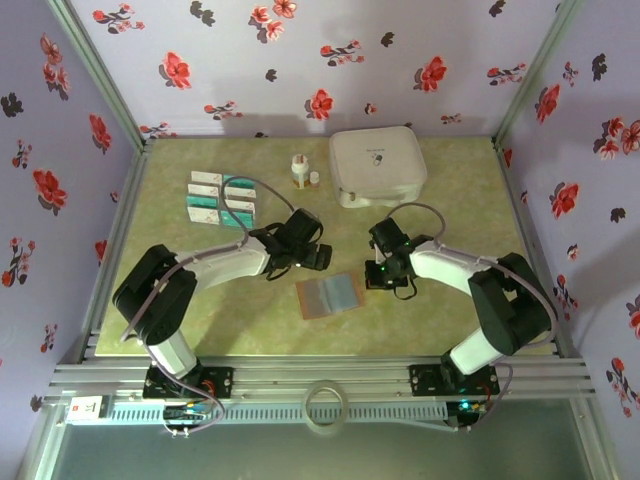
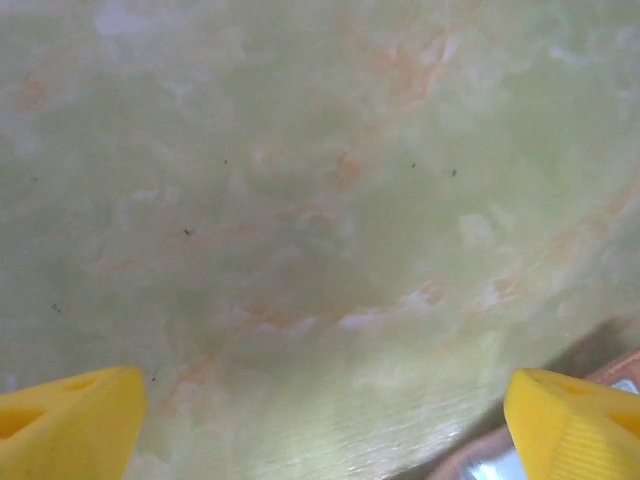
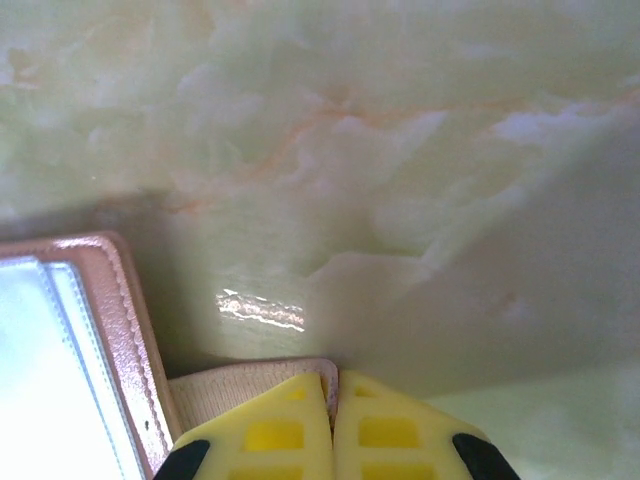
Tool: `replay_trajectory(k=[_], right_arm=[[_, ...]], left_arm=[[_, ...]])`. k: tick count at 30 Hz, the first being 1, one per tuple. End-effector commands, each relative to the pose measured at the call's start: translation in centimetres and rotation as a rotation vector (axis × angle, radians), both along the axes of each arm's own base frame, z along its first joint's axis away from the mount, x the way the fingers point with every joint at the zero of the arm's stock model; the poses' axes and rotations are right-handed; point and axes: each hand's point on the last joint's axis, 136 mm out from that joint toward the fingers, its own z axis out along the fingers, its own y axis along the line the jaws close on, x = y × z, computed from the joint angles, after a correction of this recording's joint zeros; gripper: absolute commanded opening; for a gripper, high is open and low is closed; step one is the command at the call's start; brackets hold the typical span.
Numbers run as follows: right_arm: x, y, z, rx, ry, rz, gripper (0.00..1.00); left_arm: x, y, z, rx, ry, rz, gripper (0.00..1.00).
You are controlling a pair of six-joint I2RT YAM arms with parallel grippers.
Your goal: Put the credit cards into the card holder
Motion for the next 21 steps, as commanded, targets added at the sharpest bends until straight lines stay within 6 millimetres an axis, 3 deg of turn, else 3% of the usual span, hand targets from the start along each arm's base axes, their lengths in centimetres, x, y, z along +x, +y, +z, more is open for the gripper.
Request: replay_trajectory(k=[1,4,8,11,16,21], right_arm=[[0.1,0.4,0.0,0.000,0.001,0.030,0.00],[0.2,0.6,0.7,0.014,-0.007,0.029,0.06],[0.3,0.4,2.4,0.016,-0.034,0.023,0.36],[0.4,0.3,4.3,0.030,-0.070,0.014,0.48],[0.7,0.1,7.8,0.070,-0.145,-0.025,0.57],[1.3,1.0,10.3,0.155,-0.198,-0.070,0.61]], left_arm=[[0.1,0.8,-0.2,0.054,0.001,-0.002,0.93],[0.1,1.0,0.4,0.044,-0.009,0.004,0.94],[0.8,2.2,2.3,0.028,-0.034,0.034,0.94],[1.9,4.2,4.8,0.000,-0.068,0.087,0.96],[4.9,10.5,8.9,-0.051,-0.137,0.249,1.00],[8.1,17.8,11.0,-0.125,-0.166,0.423,1.00]])
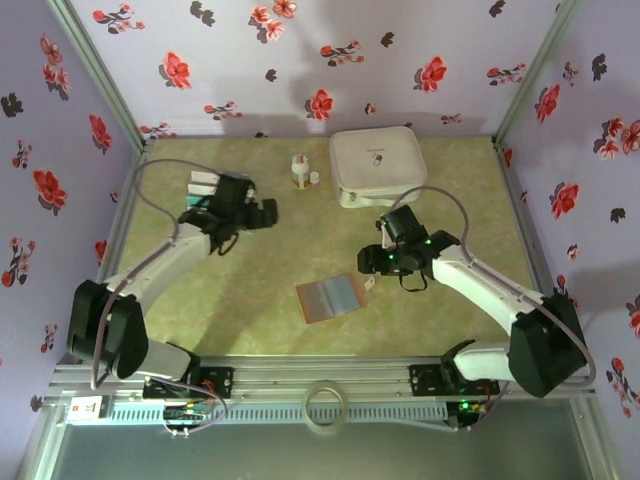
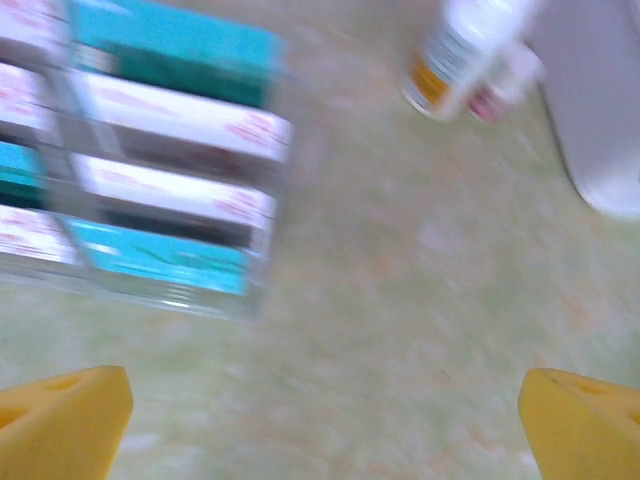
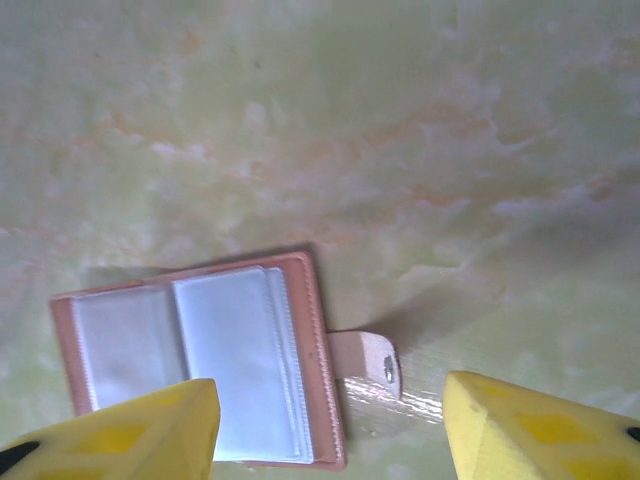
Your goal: Put the credit cards into the card holder
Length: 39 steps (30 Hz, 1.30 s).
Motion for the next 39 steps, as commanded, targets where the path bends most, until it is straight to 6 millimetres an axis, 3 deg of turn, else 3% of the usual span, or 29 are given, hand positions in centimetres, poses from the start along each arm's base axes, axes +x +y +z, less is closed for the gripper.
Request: replay_trajectory(k=[1,6,9,18,21,28,39], right_arm=[[0.2,0.5,1.3,0.042,-0.010,-0.042,0.61],[0.3,1.4,1.2,0.062,-0.034,-0.059,0.61],[0.4,2.0,1.0,0.066,-0.048,-0.060,0.61],[0.9,3.3,0.6,0.084,-0.043,-0.057,0.61],[1.3,3.6,0.6,0.075,-0.040,-0.051,0.62],[2.2,4.0,0.4,0.052,-0.033,-0.047,0.62],[3.3,4.5,0.5,0.030,-0.037,-0.044,0.62]], left_arm=[[1.4,4.0,1.0,-0.032,-0.001,0.071,1.00],[4.8,11.4,1.4,-0.143,-0.046,0.226,1.00],[6.5,14.5,1.7,-0.184,-0.104,0.273,1.00],[11.8,20.0,1.0,-0.437,-0.234,0.338,1.00],[13.6,20.5,0.6,-0.517,-0.268,0.320,1.00],[16.6,19.7,-1.3,-0.632,-0.274,0.258,1.00],[16.9,17.0,-4.4,-0.700,-0.222,0.189,1.00]])
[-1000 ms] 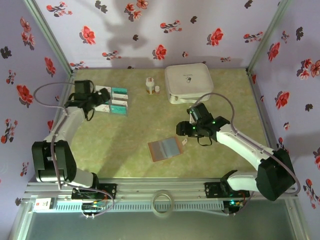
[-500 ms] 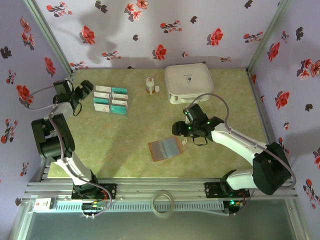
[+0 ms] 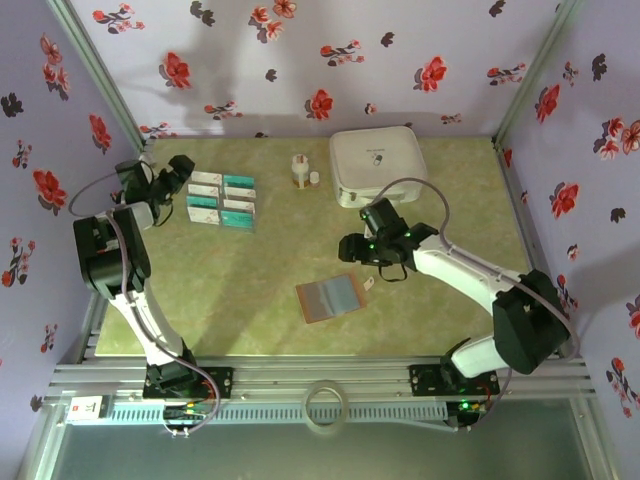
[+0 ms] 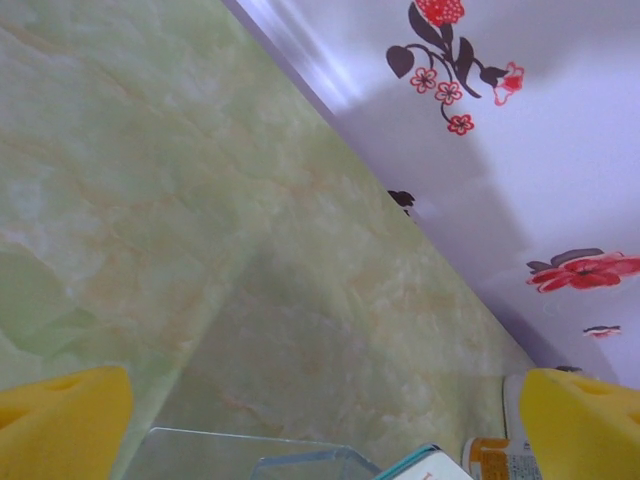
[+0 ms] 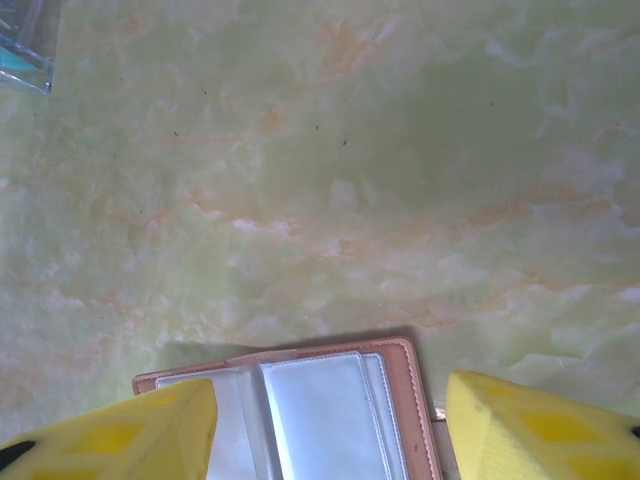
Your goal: Put the credit cards into the card holder
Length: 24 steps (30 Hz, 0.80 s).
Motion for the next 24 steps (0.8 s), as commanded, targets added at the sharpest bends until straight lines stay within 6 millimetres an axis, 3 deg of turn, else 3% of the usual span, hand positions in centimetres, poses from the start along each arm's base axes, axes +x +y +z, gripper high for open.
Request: replay_trajectory(k=[1,17,24], right_arm=[[0.6,0.0,0.6,-0.024,-0.023,-0.001,0.62],[0.8,-1.5,0.5,-0.043,-0.041,-0.036,0.62],[1.7,-3.3,0.4,-0.030,-0.048,-0.102,0.62]], left_arm=[[0.3,-1.7,0.6,-0.023,-0.053,-0.061,1.00],[-2.5,-6.3,1.0,-0.064,-0.081,-0.140,1.00],[-4.0,-10.1,1.2,-0.085,-0.099,-0.182,1.00]])
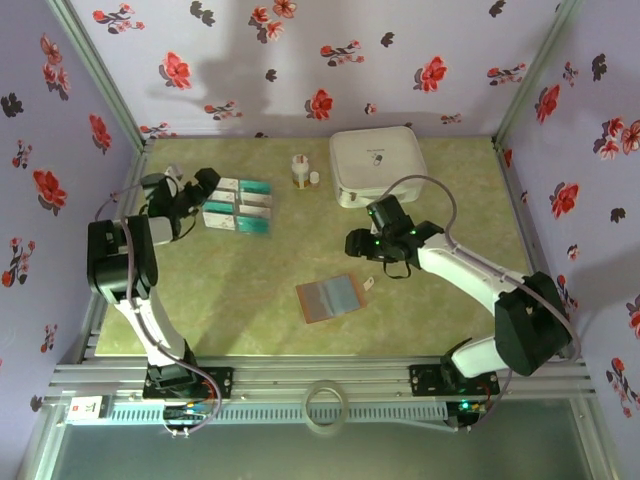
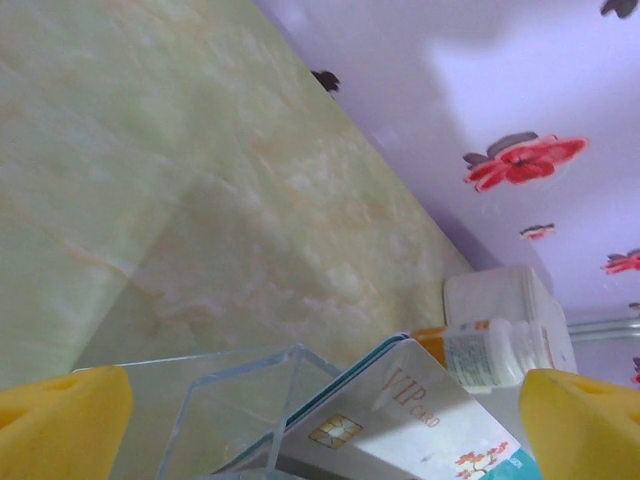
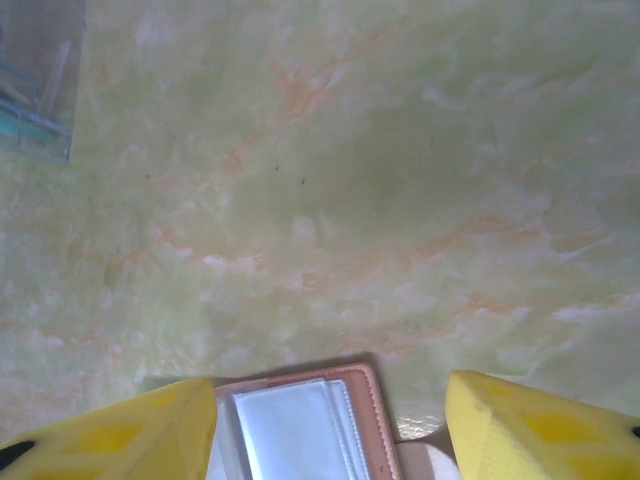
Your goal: Put the credit cards into the card holder
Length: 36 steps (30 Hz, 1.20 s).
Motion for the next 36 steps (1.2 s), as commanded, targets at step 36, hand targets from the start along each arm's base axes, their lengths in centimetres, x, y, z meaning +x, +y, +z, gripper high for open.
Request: replay_trajectory(k=[36], right_arm=[[0.6,5.3,-4.7,-0.187,-0.020,0.211,0.71]], left_arm=[[-5.1,-11.9,0.3,0.084,-0.004,-0.138,1.00]])
